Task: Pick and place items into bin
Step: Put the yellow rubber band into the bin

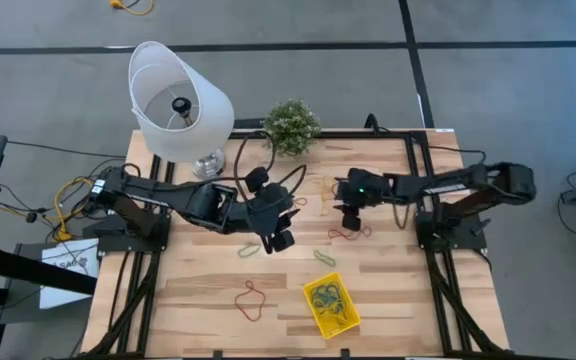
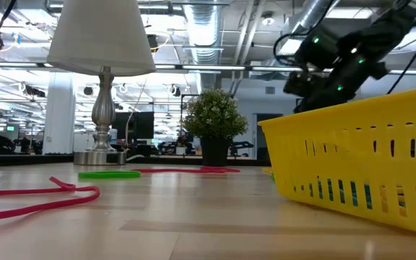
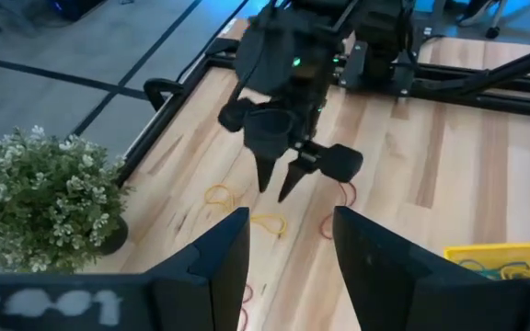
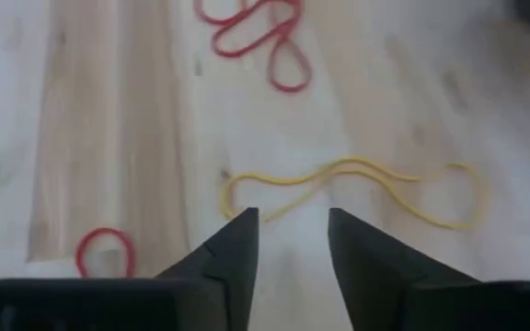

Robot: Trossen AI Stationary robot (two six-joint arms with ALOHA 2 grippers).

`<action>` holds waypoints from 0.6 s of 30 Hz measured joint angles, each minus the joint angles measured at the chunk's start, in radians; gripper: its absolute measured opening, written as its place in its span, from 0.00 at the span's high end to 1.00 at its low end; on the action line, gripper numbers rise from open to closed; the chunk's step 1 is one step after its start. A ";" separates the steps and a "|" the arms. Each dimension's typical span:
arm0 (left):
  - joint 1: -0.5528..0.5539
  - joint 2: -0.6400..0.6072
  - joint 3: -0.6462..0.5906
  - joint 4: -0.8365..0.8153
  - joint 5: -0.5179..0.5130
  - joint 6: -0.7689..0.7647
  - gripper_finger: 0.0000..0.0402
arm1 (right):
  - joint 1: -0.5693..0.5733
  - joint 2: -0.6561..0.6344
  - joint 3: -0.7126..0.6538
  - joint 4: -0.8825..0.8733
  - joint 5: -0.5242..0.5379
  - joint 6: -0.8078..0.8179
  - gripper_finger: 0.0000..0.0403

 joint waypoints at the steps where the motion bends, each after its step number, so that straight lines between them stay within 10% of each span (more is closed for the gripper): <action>1: -0.004 0.000 0.000 -0.005 -0.001 -0.007 0.63 | -0.006 0.026 0.007 0.013 -0.023 -0.001 0.66; 18: -0.089 0.000 0.000 -0.032 -0.051 -0.124 0.63 | 0.062 0.288 0.098 0.091 -0.030 -0.052 0.66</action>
